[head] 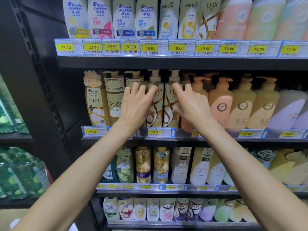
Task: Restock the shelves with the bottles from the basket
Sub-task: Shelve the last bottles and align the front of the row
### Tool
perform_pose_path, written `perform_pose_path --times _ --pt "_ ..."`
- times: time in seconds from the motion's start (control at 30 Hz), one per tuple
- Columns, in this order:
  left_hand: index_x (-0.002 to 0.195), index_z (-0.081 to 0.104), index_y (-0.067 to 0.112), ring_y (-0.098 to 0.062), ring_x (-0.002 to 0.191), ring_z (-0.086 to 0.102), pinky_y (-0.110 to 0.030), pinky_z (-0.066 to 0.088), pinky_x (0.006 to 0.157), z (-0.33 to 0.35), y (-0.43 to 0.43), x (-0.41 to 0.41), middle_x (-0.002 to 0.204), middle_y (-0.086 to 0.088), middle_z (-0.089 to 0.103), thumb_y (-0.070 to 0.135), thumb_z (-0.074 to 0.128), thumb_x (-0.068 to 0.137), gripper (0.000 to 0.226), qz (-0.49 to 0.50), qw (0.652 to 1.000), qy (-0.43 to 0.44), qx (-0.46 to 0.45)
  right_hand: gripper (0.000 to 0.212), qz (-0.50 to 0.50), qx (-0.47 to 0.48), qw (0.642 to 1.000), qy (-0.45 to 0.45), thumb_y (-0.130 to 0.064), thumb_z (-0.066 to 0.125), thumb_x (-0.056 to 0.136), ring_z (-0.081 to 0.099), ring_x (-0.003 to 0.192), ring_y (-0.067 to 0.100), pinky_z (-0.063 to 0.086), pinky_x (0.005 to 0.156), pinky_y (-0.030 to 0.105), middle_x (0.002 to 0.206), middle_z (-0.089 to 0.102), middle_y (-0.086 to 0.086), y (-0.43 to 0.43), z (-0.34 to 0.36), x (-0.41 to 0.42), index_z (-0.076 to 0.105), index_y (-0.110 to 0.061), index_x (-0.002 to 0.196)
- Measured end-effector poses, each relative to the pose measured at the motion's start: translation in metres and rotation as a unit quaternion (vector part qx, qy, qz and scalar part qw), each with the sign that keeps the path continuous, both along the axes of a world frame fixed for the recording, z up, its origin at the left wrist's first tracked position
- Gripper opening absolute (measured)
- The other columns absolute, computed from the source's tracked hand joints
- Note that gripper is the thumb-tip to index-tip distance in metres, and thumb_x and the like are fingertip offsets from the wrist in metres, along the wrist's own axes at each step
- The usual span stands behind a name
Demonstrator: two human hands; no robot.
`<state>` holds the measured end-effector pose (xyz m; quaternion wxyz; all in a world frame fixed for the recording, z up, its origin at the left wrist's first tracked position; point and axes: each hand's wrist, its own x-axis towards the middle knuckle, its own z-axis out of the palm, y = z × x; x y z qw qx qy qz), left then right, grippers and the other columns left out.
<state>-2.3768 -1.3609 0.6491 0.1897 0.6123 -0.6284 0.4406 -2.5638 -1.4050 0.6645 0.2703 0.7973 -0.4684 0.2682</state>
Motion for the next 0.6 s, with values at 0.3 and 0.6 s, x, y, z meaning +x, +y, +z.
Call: perform_pose_path --times 0.3,0.6 --pt "0.128 0.046 0.017 -0.034 0.099 0.052 -0.044 0.041 0.077 -0.001 -0.002 0.003 0.1 -0.011 0.063 0.041 0.091 0.066 0.08 -0.007 1.0 0.004 -0.005 0.073 0.006 -0.015 1.0 0.009 -0.033 0.083 0.077 0.065 0.07 0.038 0.035 0.05 0.034 0.104 0.055 0.015 -0.004 -0.001 0.0 0.034 -0.02 0.13" --pt "0.128 0.048 0.016 -0.034 0.099 0.053 -0.044 0.041 0.077 -0.001 -0.003 0.003 0.101 -0.011 0.064 0.048 0.089 0.068 0.079 -0.006 1.0 0.01 0.002 0.074 0.007 -0.022 1.0 0.008 -0.035 0.084 0.075 0.065 0.07 0.039 0.034 0.05 0.034 0.1 0.056 0.015 -0.011 -0.004 0.0 0.032 -0.02 0.125"
